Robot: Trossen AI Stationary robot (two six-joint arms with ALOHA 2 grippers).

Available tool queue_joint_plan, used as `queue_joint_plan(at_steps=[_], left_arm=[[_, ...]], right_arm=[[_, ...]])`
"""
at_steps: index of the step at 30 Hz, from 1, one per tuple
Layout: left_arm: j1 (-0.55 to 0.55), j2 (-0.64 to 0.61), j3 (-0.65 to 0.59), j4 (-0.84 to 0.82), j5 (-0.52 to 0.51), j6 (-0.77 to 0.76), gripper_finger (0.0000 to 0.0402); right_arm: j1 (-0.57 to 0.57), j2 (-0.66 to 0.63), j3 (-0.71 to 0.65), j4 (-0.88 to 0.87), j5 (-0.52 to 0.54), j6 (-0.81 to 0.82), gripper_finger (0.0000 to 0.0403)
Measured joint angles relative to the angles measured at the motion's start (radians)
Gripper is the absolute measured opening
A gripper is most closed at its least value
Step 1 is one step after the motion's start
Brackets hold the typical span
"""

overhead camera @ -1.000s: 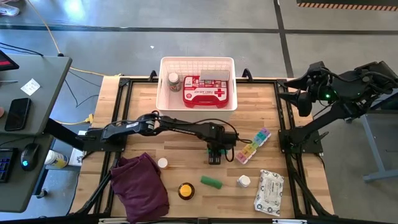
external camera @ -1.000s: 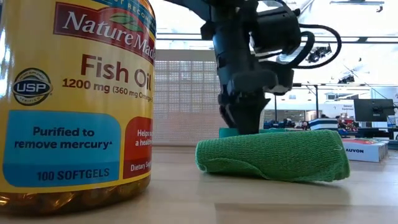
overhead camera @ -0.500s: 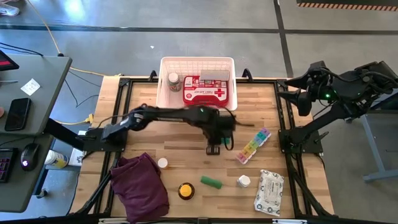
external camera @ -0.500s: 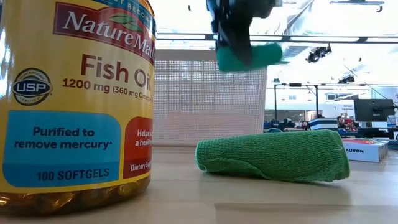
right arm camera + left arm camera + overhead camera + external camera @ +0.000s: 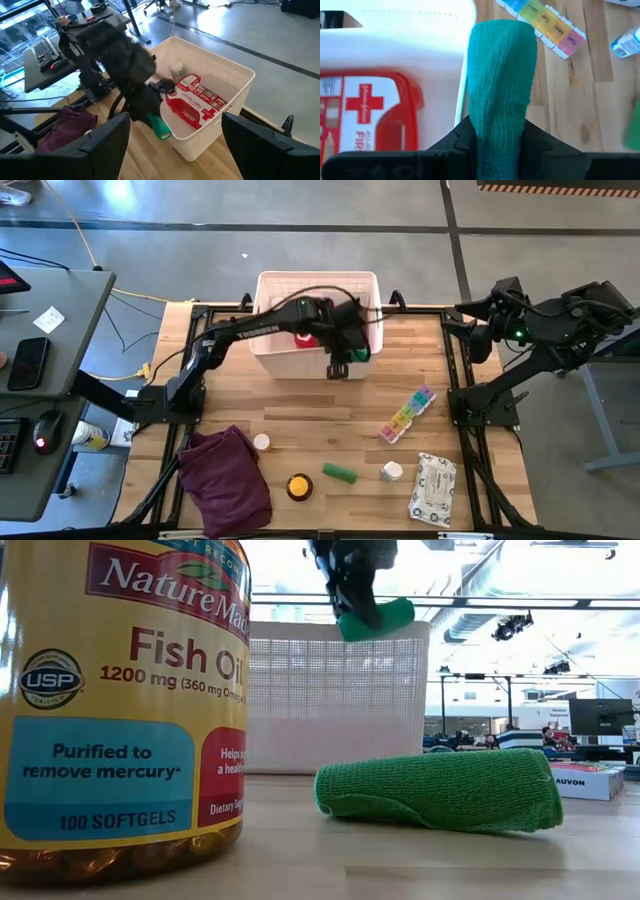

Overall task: Pick & place medical supplies in basket/bin
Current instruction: Put the blue bandage into the white bin

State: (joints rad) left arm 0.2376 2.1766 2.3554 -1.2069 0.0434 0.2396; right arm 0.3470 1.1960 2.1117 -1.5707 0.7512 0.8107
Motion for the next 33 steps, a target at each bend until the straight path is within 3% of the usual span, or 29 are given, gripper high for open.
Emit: queue_joint_plan(at_steps=[4, 11, 20, 33], left_arm=[[0.046, -0.006, 0.004, 0.077, 0.058, 0.040, 0.0121], [0.044, -0.031, 0.000, 0.060, 0.264, 0.034, 0.0123], [-0.009, 0.004, 0.000, -0.106, 0.270, 0.138, 0.0123], [0.020, -0.087, -0.001, -0.021, 0.309, 0.131, 0.0128]], right_arm=[[0.000, 0.008, 0.000, 0.000, 0.023, 0.036, 0.0304], [0.000, 0.009, 0.000, 0.000, 0.068, 0.099, 0.0304], [0.000, 0.014, 0.000, 0.002, 0.091, 0.132, 0.0304], [0.000, 0.030, 0.000, 0.000, 0.088, 0.153, 0.0304]])
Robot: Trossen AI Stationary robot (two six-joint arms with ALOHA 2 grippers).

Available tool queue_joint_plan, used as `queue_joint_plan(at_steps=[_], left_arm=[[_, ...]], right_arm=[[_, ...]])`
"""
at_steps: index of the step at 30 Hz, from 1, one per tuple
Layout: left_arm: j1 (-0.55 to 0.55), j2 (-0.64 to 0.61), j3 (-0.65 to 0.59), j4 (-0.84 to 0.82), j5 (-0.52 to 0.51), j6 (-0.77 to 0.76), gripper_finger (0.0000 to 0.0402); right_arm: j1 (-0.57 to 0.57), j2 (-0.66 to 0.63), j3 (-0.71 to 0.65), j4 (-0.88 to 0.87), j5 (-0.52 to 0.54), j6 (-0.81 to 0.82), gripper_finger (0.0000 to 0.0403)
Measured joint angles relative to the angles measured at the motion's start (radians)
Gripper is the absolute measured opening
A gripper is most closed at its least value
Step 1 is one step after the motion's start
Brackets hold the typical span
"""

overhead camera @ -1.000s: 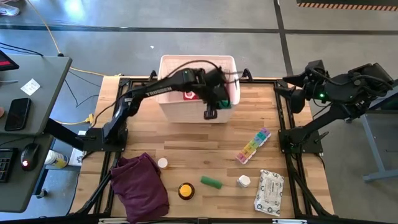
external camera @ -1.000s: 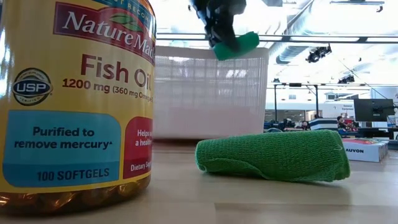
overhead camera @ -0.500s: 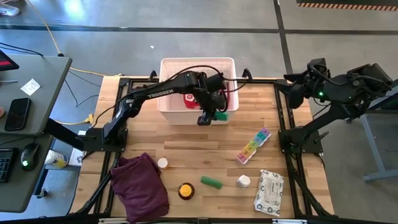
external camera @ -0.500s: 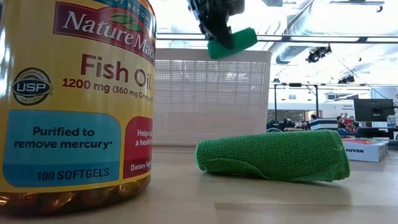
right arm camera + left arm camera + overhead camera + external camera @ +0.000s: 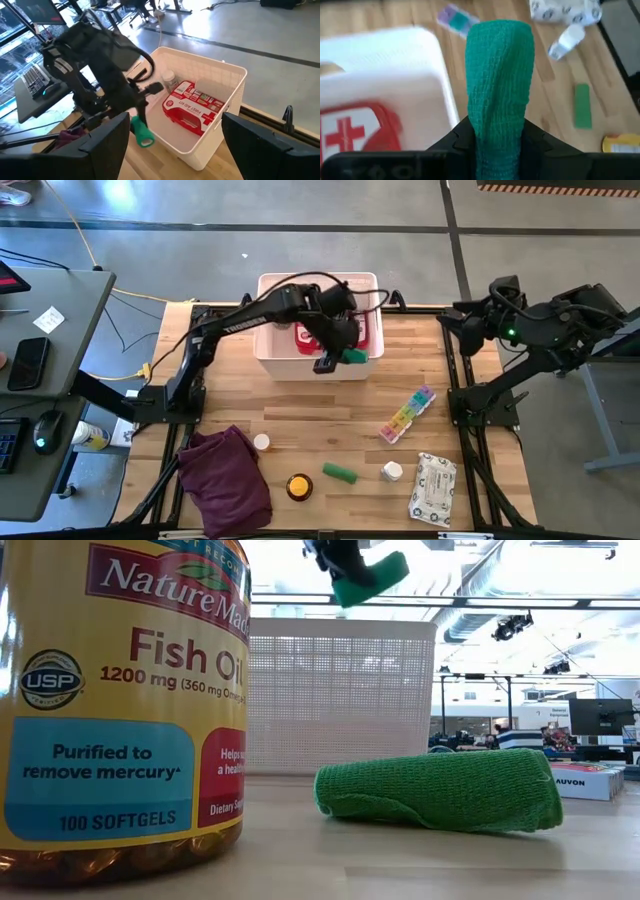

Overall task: Pick & place medical supplies in basket/bin
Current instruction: Put the blue bandage into the white bin

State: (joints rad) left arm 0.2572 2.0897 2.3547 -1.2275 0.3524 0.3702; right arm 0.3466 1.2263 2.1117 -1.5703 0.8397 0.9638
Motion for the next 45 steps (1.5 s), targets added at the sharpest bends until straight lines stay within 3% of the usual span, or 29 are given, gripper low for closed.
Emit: queue_joint_plan(at_steps=[3, 8, 15, 20, 33, 37, 45], left_arm=[[0.025, -0.013, 0.000, 0.059, -0.029, 0.009, 0.0128], [0.094, 0.008, -0.019, 0.189, -0.224, 0.077, 0.0128], [0.200, 0.156, -0.049, 0.252, -0.273, 0.097, 0.0129], [0.230, 0.251, -0.049, 0.258, -0.385, 0.099, 0.0129], [0.220, 0.272, -0.047, 0.373, -0.413, 0.097, 0.0133], [0.220, 0.276, -0.047, 0.377, -0.411, 0.097, 0.0170], [0.220, 0.286, -0.047, 0.383, -0.426, 0.102, 0.0290]], right_arm=[[0.000, 0.000, 0.000, 0.000, 0.011, 0.001, 0.0304], [-0.003, 0.000, 0.000, 0.000, 0.030, 0.001, 0.0304], [-0.054, 0.016, 0.000, 0.002, -0.001, 0.006, 0.0304], [-0.091, 0.041, 0.000, 0.000, -0.059, 0.000, 0.0304], [-0.132, 0.080, 0.000, 0.000, -0.117, -0.039, 0.0304], [-0.132, 0.081, 0.000, 0.000, -0.126, -0.039, 0.0304], [-0.132, 0.083, 0.000, 0.003, -0.140, -0.038, 0.0304]])
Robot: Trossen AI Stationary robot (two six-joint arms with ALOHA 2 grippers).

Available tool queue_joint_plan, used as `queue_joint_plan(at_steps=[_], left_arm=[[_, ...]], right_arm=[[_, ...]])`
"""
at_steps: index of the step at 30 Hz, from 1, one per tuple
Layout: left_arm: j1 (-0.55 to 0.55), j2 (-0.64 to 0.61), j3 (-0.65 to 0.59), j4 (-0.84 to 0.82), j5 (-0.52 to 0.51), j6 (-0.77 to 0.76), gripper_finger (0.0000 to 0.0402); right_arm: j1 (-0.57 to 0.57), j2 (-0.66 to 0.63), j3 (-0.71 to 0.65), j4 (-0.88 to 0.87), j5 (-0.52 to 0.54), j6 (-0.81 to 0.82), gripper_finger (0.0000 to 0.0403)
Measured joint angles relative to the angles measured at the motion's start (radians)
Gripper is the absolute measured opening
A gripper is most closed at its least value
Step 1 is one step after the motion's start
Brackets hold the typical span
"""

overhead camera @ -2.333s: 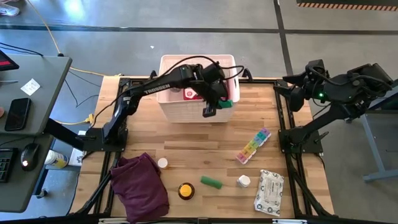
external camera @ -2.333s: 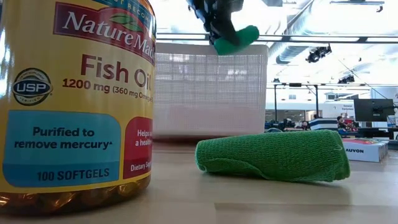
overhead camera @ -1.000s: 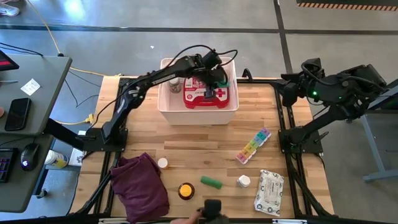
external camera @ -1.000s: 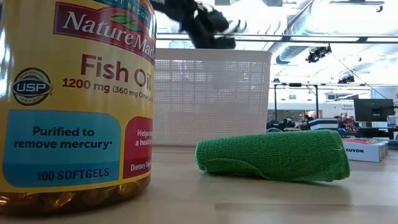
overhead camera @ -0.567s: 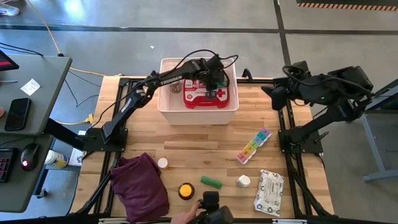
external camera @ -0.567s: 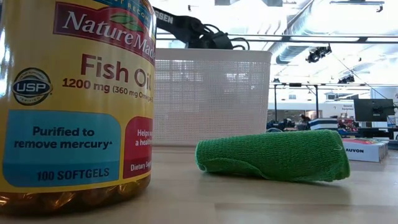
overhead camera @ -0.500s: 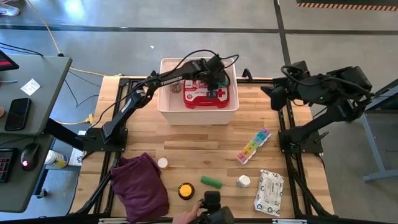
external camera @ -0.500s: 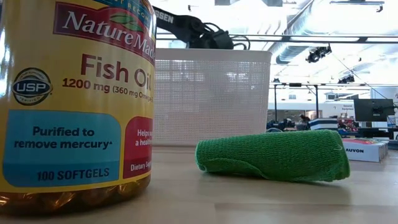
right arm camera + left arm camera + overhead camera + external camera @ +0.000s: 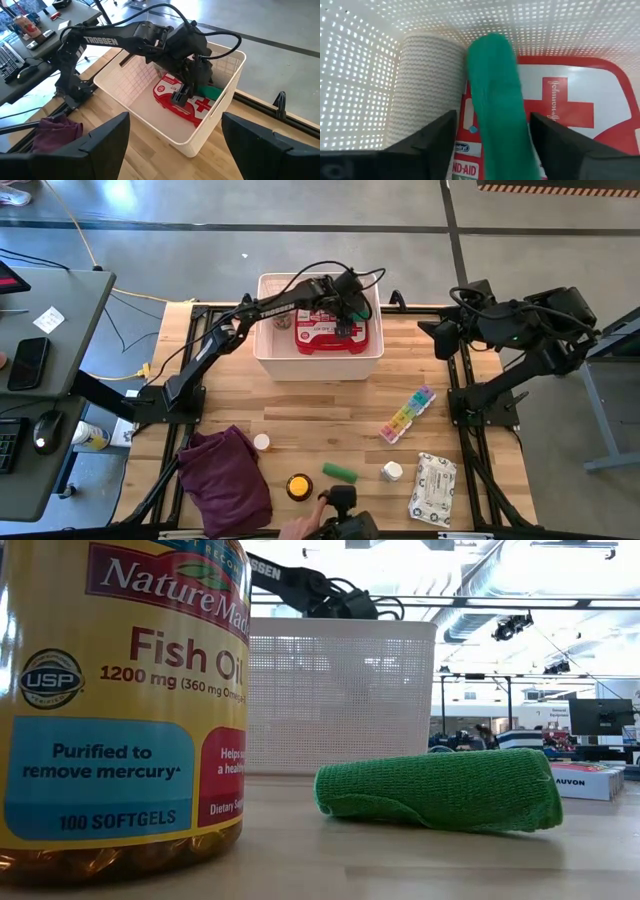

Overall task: Pick & place medical supplies in basket/bin
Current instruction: Put the blue bandage into the white bin

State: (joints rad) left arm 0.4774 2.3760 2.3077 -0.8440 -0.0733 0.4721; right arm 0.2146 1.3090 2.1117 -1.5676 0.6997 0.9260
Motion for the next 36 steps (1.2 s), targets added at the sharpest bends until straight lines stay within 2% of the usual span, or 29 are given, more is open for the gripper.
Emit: queue_joint_plan(at_steps=[4, 8, 11, 17, 20, 24, 27, 33, 36], left_arm=[[-0.001, 0.000, 0.000, -0.001, -0.057, -0.005, 0.0326], [-0.004, 0.000, 0.000, -0.003, -0.151, -0.005, 0.0335], [-0.003, 0.000, 0.000, 0.008, -0.213, -0.005, 0.0326], [-0.009, 0.000, 0.000, 0.014, -0.227, -0.028, 0.0296], [-0.014, 0.000, 0.000, 0.020, -0.200, -0.032, 0.0283], [-0.026, 0.000, 0.000, 0.041, -0.117, -0.017, 0.0268], [-0.041, 0.000, 0.000, 0.041, -0.109, 0.000, 0.0259], [-0.070, -0.013, 0.000, 0.013, -0.244, 0.028, 0.0248], [-0.078, -0.027, 0.001, 0.007, -0.277, 0.027, 0.0248]], right_arm=[[0.000, 0.000, 0.000, 0.000, 0.000, 0.000, 0.0304], [0.000, 0.000, 0.000, 0.001, 0.001, -0.005, 0.0304], [0.000, 0.000, 0.000, 0.001, 0.001, -0.009, 0.0304], [0.000, 0.000, 0.000, 0.001, -0.003, -0.008, 0.0304], [0.000, 0.000, 0.000, 0.001, -0.003, -0.007, 0.0304], [0.000, 0.000, 0.000, 0.001, -0.001, -0.009, 0.0304], [0.000, 0.000, 0.000, 0.001, 0.001, -0.010, 0.0304], [0.000, 0.000, 0.000, 0.000, 0.001, -0.010, 0.0304], [0.000, 0.000, 0.000, -0.001, 0.001, -0.010, 0.0304]])
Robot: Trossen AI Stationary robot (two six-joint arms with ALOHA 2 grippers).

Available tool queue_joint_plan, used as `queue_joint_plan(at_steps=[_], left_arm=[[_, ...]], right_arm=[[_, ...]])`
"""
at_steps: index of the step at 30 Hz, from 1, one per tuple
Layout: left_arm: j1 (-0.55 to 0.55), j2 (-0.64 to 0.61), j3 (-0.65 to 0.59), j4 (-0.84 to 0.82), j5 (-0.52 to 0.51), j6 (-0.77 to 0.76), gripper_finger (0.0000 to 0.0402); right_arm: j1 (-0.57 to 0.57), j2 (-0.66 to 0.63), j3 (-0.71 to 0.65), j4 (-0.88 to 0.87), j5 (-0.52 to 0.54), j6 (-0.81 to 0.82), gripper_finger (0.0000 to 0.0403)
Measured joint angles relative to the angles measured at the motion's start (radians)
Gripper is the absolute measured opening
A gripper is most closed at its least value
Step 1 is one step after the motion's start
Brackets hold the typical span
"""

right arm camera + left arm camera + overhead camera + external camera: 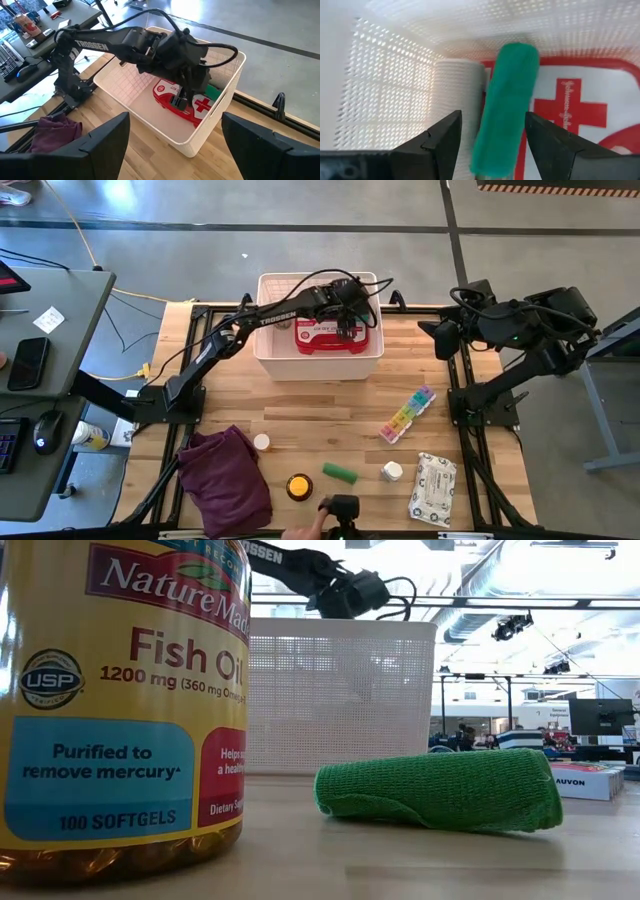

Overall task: Pick & place medical supplies in basket/bin
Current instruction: Put the blue bandage into the white bin

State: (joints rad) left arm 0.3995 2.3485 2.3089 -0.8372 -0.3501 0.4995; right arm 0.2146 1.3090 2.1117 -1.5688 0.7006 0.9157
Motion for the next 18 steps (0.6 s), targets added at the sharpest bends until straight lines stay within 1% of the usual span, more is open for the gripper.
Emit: queue_joint_plan(at_steps=[3, 7, 11, 16, 18], left_arm=[[-0.001, -0.002, 0.000, -0.001, -0.026, -0.005, 0.0248], [-0.001, -0.002, 0.000, -0.012, -0.036, -0.016, 0.0248], [-0.008, -0.002, 0.000, -0.043, -0.038, -0.077, 0.0248], [-0.031, -0.002, 0.005, -0.068, -0.026, -0.104, 0.0247], [-0.044, -0.002, 0.025, -0.071, 0.006, -0.106, 0.0243]], right_arm=[[0.000, 0.000, 0.000, -0.001, 0.000, -0.005, 0.0304], [0.000, 0.000, 0.000, -0.002, 0.000, -0.009, 0.0304], [0.000, 0.000, 0.000, -0.002, -0.001, -0.018, 0.0304], [0.000, 0.000, 0.000, -0.002, -0.001, -0.019, 0.0304], [0.000, 0.000, 0.000, -0.002, -0.001, -0.025, 0.0304]])
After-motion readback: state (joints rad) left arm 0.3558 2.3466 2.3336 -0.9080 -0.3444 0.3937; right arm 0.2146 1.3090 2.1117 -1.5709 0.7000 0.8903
